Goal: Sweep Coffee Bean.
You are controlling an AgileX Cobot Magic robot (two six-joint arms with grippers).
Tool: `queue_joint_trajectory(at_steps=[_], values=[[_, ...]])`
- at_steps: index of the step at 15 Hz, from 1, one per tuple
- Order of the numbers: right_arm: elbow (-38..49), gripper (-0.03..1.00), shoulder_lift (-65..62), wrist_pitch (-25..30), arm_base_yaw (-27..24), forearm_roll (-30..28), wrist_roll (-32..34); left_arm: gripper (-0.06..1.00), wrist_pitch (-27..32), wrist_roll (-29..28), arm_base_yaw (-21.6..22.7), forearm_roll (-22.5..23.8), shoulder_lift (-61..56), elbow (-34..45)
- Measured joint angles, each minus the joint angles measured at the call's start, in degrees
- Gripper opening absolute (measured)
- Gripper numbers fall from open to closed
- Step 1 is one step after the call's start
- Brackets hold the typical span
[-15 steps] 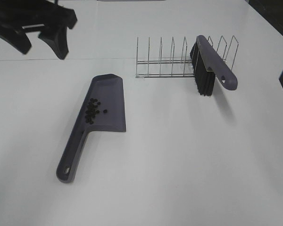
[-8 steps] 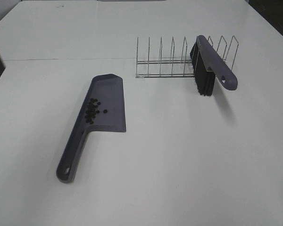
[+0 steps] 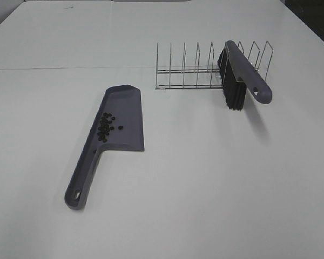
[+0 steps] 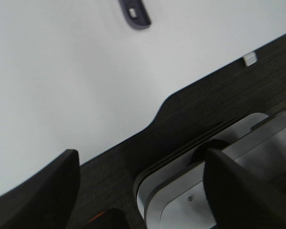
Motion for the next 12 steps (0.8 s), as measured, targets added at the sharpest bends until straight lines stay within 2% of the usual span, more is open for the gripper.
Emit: queue_joint_trajectory(at_steps=[3,4,7,12], values=[[0.5,0.73,-7.7,0.0,0.0,1.4,-3.1,0.68,-1.8,3.8,0.0,-2.1,-12.7,0.4],[0.5,0.73,-12.4,0.1,0.0,2.2,-4.6,0.68,-4.8,4.9,0.0,-1.2,-19.5,1.0],[0.5,0.73,-15.0,0.1,0.0,2.8,-5.2,0.68,-8.9,4.1,0.0,0.1,-22.2,3.0],[1.0,0.73,-15.0,-3.0,0.0,2.9,-7.3,0.68,-9.2,-0.5,0.0,4.0,-22.2,3.0]])
